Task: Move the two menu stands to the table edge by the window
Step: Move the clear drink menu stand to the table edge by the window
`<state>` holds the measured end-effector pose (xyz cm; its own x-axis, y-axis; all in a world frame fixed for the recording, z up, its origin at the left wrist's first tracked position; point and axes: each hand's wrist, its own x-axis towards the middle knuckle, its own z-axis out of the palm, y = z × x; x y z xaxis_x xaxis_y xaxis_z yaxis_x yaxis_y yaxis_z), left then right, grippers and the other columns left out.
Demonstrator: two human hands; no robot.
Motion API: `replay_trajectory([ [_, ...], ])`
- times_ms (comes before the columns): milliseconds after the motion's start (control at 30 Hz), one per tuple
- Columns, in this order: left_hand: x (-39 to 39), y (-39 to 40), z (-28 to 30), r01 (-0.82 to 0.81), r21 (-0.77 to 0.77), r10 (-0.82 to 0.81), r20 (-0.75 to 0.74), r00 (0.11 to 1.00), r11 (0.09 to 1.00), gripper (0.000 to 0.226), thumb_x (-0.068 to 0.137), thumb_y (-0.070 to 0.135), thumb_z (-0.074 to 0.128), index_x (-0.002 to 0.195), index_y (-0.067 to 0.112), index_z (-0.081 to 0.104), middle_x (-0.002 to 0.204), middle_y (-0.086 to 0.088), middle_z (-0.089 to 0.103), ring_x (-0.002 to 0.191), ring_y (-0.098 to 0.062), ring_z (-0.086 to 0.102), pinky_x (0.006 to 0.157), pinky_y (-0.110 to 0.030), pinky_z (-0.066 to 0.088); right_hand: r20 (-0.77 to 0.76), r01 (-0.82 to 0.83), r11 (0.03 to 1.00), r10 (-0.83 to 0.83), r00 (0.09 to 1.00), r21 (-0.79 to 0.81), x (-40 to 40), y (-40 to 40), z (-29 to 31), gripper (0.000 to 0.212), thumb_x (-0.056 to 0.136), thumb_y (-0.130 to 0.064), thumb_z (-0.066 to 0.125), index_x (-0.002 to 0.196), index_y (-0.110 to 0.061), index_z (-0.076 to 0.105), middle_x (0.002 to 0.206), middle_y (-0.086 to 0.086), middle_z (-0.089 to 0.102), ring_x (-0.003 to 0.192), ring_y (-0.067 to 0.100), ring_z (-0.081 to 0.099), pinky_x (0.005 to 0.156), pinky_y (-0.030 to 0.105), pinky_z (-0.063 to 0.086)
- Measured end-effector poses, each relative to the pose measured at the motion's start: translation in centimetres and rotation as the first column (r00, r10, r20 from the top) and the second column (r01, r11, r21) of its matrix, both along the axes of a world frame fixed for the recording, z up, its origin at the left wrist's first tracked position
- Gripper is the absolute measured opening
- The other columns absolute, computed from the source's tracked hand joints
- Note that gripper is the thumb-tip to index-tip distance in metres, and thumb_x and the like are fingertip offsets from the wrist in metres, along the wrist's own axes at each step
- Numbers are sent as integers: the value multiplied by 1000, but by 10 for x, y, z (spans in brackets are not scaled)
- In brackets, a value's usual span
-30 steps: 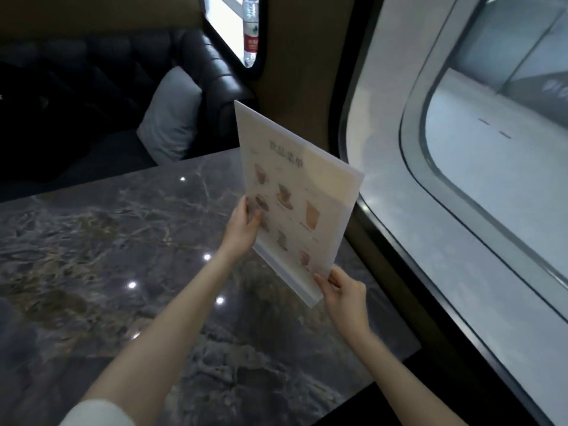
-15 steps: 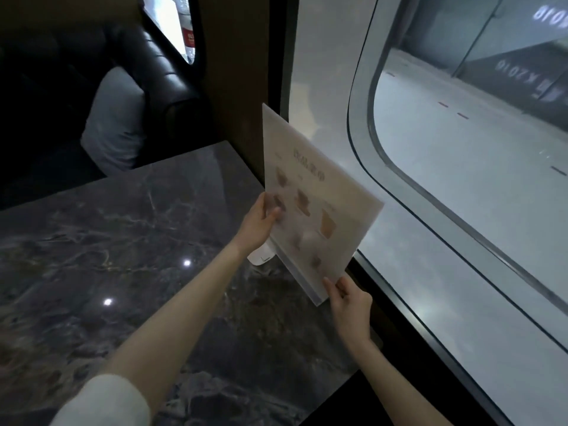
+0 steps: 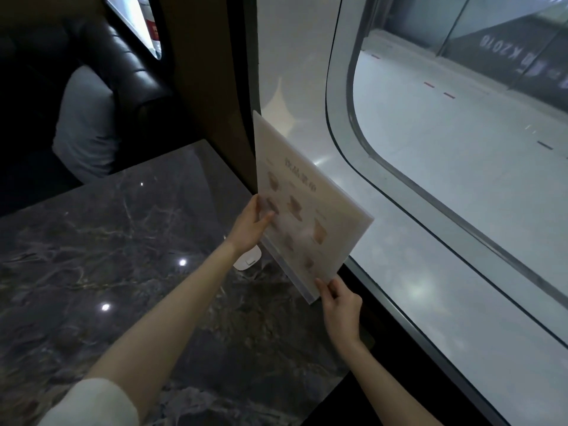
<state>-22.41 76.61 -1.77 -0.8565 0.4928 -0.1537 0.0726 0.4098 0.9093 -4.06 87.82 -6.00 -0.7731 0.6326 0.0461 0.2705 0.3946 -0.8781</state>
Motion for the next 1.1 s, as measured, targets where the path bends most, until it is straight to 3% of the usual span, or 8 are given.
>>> replay_trajectory([
  [133, -1, 0, -2, -7, -34, 7, 10, 1000, 999, 60, 95, 28, 46, 147, 12, 19, 150, -6, 36, 137, -22, 36, 104, -26, 30, 12, 18, 999, -18, 1000, 31, -2, 3, 1, 20, 83, -2, 65, 65, -10, 61, 40, -15, 38, 44, -10, 47, 47, 9, 32],
  [267, 4, -2, -4, -1, -39, 2, 20, 1000, 999, 64, 95, 29, 46, 148, 13, 13, 152, -5, 33, 137, -22, 35, 103, -25, 29, 74, -39, 999, 37, 997, 28, -2, 5, 3, 6, 85, -6, 63, 84, -1, 66, 55, -6, 52, 55, -6, 52, 51, 15, 34],
  [400, 17, -6, -4, -2, -99, 0, -21, 1000, 995, 53, 97, 27, 44, 143, 11, 25, 147, -8, 41, 132, -26, 42, 98, -25, 32, 171, -131, 989, 118, 978, 69, -3, 7, 11, 17, 89, -12, 58, 98, 1, 64, 75, 10, 64, 61, 2, 54, 54, 15, 32],
  [567, 41, -26, -16, -56, -355, 14, -120, 993, 933, 43, 96, 24, 44, 133, 3, 44, 129, -21, 56, 120, -34, 52, 94, -33, 39, 395, -171, 980, 121, 911, 96, -2, 7, 12, 31, 92, -22, 53, 111, 1, 49, 105, 24, 66, 93, 38, 63, 63, 29, 41],
  [700, 66, -62, -23, -156, -462, 32, -265, 964, 873, 33, 94, 27, 45, 103, 3, 64, 105, -25, 66, 98, -39, 61, 81, -42, 50, 586, -187, 978, 97, 805, 95, 3, -3, 9, 30, 91, -28, 53, 97, 0, 52, 100, 23, 65, 82, 36, 62, 60, 31, 42],
  [833, 83, -101, -21, -217, -580, -12, -365, 931, 786, 33, 93, 32, 43, 101, 8, 64, 107, -20, 67, 99, -39, 61, 78, -42, 48, 660, -300, 952, 192, 726, 53, 1, -27, 13, 31, 91, -30, 50, 87, -1, 60, 90, 18, 64, 81, 33, 63, 63, 35, 50],
  [967, 101, -147, -9, -270, -612, -15, -418, 908, 743, 33, 94, 31, 41, 98, 7, 62, 106, -16, 66, 99, -35, 61, 75, -40, 47, 637, -505, 854, 320, 701, 126, -11, -68, 30, 33, 92, -27, 47, 93, 3, 60, 98, 24, 67, 91, 36, 63, 75, 41, 52],
  [1100, 123, -204, 9, -356, -628, -28, -517, 856, 692, 32, 94, 30, 40, 99, 6, 61, 103, -14, 64, 99, -33, 59, 76, -38, 46, 675, -708, 633, 377, 634, 311, -27, -127, 58, 33, 92, -30, 45, 105, -1, 54, 109, 24, 64, 101, 38, 61, 77, 41, 48],
])
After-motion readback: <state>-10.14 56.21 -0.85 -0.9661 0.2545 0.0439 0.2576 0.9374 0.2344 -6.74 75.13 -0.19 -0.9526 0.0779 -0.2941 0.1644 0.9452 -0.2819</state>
